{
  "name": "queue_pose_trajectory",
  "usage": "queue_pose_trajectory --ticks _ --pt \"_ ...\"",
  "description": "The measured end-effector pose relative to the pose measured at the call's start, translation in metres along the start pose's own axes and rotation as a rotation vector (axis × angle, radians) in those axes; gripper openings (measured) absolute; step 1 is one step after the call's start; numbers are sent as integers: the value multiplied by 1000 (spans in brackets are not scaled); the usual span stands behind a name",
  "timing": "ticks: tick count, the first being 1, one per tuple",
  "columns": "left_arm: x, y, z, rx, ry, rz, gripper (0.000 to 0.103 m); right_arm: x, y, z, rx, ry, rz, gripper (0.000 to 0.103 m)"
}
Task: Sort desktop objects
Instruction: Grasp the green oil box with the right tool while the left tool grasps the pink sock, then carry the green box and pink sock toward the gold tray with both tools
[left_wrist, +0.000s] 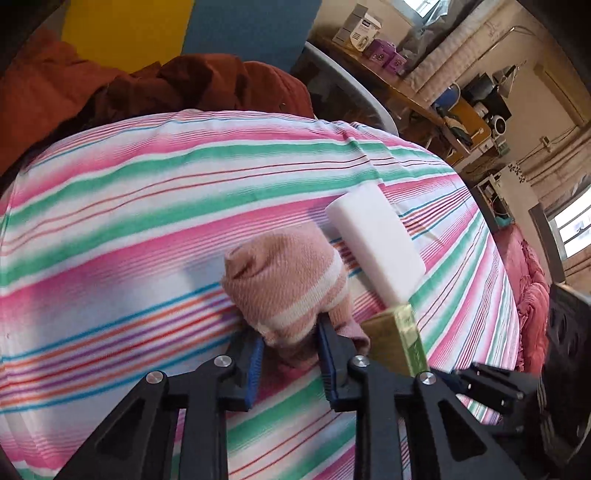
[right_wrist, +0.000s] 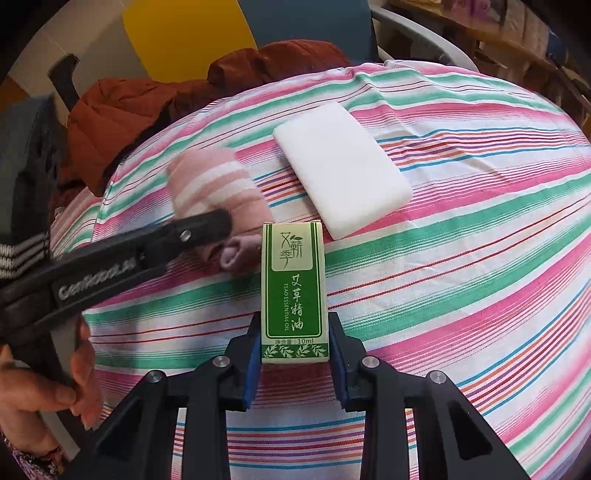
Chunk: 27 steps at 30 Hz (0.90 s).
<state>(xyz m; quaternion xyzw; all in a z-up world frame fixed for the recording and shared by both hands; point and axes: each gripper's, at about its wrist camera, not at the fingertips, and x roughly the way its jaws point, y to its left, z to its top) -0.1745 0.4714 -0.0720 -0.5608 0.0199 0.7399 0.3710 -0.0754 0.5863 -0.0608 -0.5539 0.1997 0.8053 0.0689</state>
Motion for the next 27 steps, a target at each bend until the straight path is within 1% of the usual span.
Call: queue_pose_trajectory --ticks 7,11,14,18,20,23,27 --pt "-31 35 -43 -91 -51 -21 23 2 3 1 -3 -6 -3 32" --pt "-45 43 -69 -120 -81 -22 23 1 5 0 -7 -15 -9 32" --pt "-61 49 -93 -146 -94 -25 22 0 8 -3 -6 -14 20 31" --pt "-77 62 -125 -224 -101 -77 22 1 18 -11 -13 -1 62 31" --pt "-85 64 -141 -236 -109 -81 22 1 29 -17 -49 8 67 31" --pt "-95 65 -160 -224 -111 -82 22 2 46 -26 -104 15 54 32" --pt "-110 70 -185 -222 -113 -93 22 2 62 -43 -130 19 48 32"
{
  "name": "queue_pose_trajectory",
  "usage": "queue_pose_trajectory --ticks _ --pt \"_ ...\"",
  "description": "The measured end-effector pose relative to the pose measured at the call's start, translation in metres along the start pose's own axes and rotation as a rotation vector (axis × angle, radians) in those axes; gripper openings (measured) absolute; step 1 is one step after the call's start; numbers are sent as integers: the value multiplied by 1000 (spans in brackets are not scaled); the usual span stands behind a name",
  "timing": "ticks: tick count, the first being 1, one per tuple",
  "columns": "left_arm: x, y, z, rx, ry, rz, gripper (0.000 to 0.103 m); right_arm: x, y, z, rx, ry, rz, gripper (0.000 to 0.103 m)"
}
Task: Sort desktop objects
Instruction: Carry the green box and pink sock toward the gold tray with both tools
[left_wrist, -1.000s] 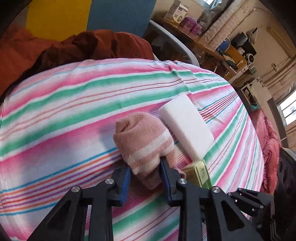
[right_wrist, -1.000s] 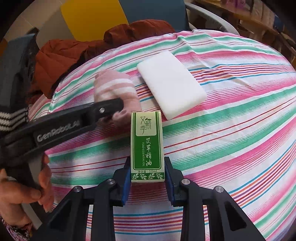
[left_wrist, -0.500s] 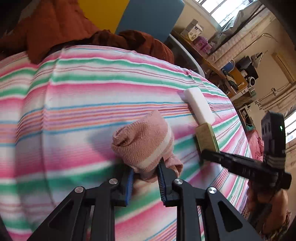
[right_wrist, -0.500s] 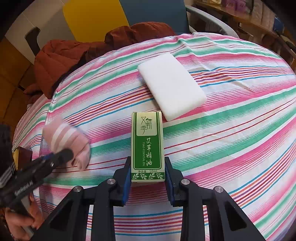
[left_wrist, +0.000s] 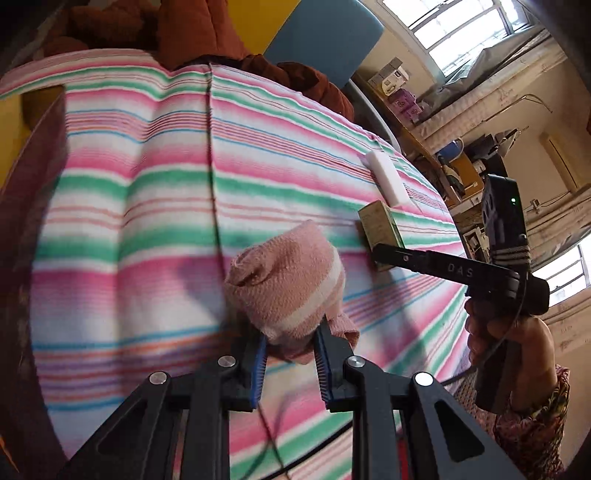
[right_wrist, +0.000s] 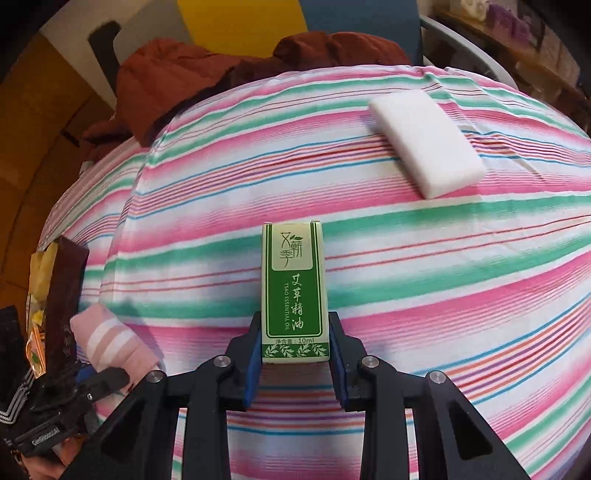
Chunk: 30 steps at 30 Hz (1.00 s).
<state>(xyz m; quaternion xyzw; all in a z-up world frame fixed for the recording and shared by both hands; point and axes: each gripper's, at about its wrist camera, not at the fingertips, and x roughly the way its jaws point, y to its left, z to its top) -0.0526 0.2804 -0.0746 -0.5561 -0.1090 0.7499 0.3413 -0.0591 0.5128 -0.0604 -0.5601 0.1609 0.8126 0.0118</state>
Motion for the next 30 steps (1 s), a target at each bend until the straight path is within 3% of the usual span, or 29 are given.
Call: queue_pose_trajectory --ticks 7,15,20,30 --pt "-38 10 -28 35 -21 -40 22 -5 21 -27 18 16 37 32" --pt "-104 28 -48 51 -116 -63 22 -21 65 -61 39 32 174 31" --pt "-140 50 -58 35 -193 -41 22 -37 111 -67 -27 10 217 31" --pt "-209 117 -80 -117 -357 68 22 -61 212 -70 -186 -10 348 31"
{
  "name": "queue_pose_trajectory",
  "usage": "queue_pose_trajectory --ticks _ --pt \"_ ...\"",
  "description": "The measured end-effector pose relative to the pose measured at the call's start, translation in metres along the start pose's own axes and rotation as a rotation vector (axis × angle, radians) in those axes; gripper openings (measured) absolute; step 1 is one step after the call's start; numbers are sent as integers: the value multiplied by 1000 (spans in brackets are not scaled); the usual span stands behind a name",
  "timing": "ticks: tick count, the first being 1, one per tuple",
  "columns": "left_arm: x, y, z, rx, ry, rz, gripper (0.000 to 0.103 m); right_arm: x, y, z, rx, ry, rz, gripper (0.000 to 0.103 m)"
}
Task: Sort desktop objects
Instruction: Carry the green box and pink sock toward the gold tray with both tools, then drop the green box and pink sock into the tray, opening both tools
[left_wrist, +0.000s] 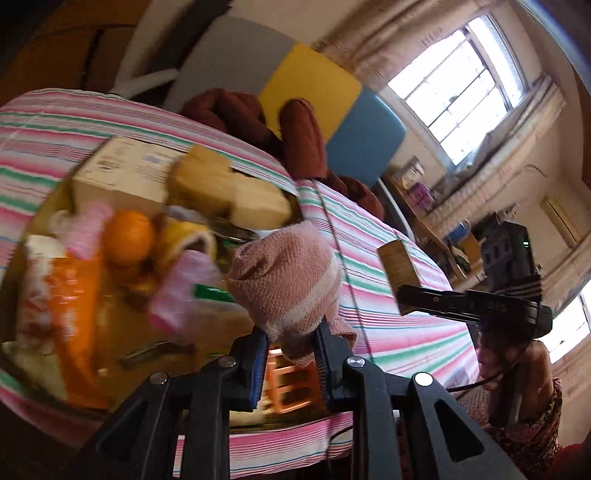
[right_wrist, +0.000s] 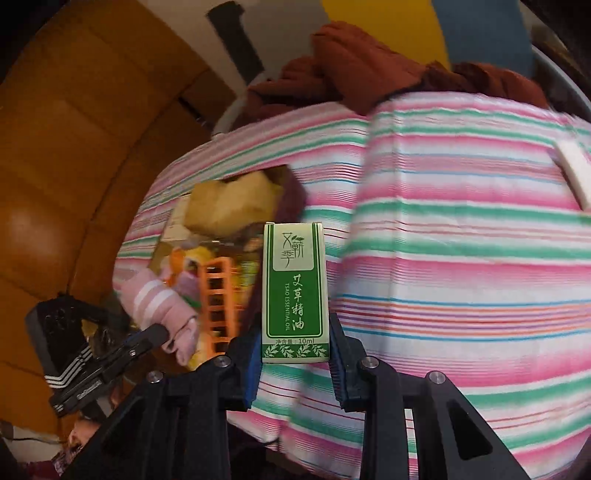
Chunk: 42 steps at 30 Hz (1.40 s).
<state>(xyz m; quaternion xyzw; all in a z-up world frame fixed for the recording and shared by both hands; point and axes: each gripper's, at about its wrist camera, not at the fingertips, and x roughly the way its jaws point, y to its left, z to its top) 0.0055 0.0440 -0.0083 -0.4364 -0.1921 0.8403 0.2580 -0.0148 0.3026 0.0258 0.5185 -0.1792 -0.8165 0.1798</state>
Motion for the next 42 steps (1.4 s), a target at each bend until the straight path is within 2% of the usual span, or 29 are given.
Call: queue_pose_trajectory --ticks 5,9,16,18,19,21,23,27,29,33,35,36,37,42 --pt "-20 33 -2 -74 -42 49 22 15 59 7 -105 15 70 31" --pt "-25 51 -3 -99 -43 83 22 29 96 11 -155 26 126 31" --pt "-10 61 -7 -57 21 138 26 61 138 23 -202 55 158 31" --pt "-5 68 -8 -84 48 128 34 71 148 27 -199 63 170 31" --pt "-4 70 -8 -99 53 125 34 76 152 30 -194 63 178 33" --pt "-8 73 -7 -112 34 124 51 87 158 34 -181 76 192 34" --pt "-14 75 -9 -130 25 137 55 96 165 35 -179 85 188 41" --pt "-24 83 -13 -161 2 132 55 99 168 30 -177 91 201 42" --pt "-31 81 -16 -148 -19 167 55 97 162 26 -174 93 200 42" --pt "-45 80 -19 -125 -94 182 53 93 154 20 -177 94 175 42" --pt "-37 77 -14 -92 -71 223 46 94 153 17 -192 97 164 42" --pt "-32 76 -13 -73 -50 241 43 96 154 16 -202 98 150 39" --pt "-25 73 -12 -55 -28 255 43 99 155 15 -215 97 131 35" --pt "-10 62 -9 63 24 305 42 130 159 15 -235 146 107 32"
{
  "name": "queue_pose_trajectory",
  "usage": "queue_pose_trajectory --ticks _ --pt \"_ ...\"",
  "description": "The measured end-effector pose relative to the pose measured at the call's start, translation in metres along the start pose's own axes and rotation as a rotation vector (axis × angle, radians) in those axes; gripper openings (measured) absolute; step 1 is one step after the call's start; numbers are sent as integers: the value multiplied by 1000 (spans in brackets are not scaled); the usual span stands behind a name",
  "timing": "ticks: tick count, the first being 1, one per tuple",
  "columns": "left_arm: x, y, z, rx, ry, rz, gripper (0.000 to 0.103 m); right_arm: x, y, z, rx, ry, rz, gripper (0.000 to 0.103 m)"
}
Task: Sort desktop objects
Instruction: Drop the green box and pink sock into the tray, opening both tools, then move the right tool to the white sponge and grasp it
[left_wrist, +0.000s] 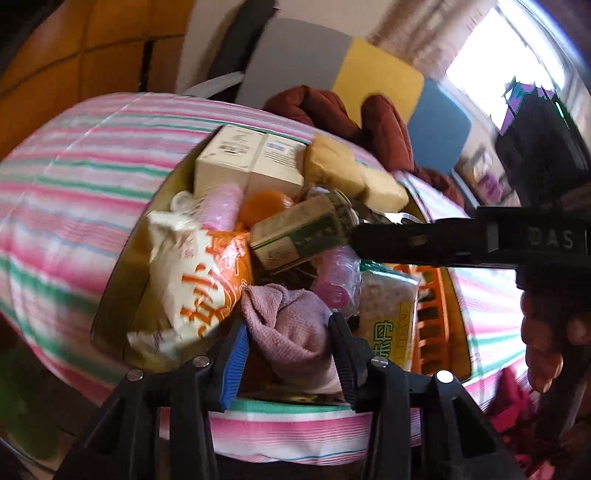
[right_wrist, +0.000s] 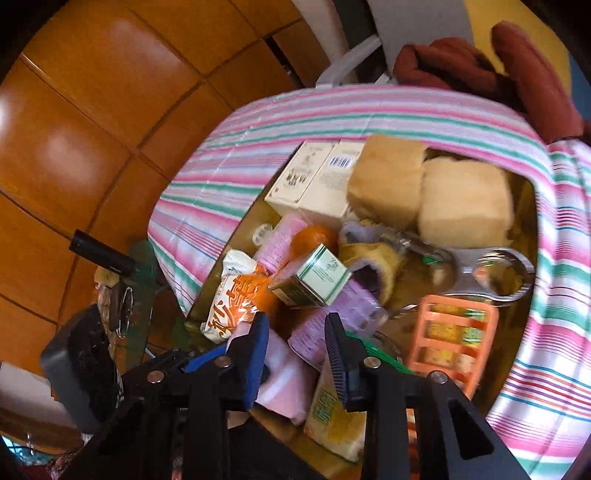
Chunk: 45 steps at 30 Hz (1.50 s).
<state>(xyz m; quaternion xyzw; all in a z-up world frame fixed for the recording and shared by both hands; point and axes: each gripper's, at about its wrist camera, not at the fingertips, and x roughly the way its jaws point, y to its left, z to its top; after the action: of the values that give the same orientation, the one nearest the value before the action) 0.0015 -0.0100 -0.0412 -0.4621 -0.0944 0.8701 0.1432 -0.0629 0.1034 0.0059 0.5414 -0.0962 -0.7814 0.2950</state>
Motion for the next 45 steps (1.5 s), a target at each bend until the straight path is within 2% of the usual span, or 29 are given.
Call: queue_pose_trajectory --ticks 2,5,8,10,12,20,22,26,30,35,39,42,45 --pt "-6 -2 3 -2 -16 -11 44 11 0 -1 6 29 21 31" --pt "-17 2 4 -20 -54 4 52 -2 -2 -5 12 6 83 32" --pt "-22 8 7 -74 -76 9 53 -28 -10 -9 4 -45 80 32" --pt "-24 13 9 -125 -87 17 53 -45 -18 -13 12 -75 61 40" --pt "-24 15 10 -152 -92 14 53 -59 -28 -18 27 -98 39 43" --pt "-27 4 11 -132 -99 0 54 -89 -76 -34 139 -157 10 43" --pt "-29 -1 12 -111 -109 4 54 -101 -96 -34 179 -188 -29 43" --pt "-34 -12 16 -74 -139 -10 54 -136 -146 -39 245 -242 -190 45" --pt "-28 -27 20 -38 -122 -43 55 -171 -205 -47 323 -264 -335 56" --pt "-19 -57 26 33 -84 -77 55 -205 -280 -58 401 -250 -545 57" --pt "-12 -83 31 91 -67 -101 55 -226 -329 -66 437 -252 -643 61" --pt "-3 -97 33 112 -44 -88 55 -238 -365 -68 466 -278 -703 76" --pt "1 -105 32 118 -34 -77 55 -246 -393 -67 488 -288 -725 77"
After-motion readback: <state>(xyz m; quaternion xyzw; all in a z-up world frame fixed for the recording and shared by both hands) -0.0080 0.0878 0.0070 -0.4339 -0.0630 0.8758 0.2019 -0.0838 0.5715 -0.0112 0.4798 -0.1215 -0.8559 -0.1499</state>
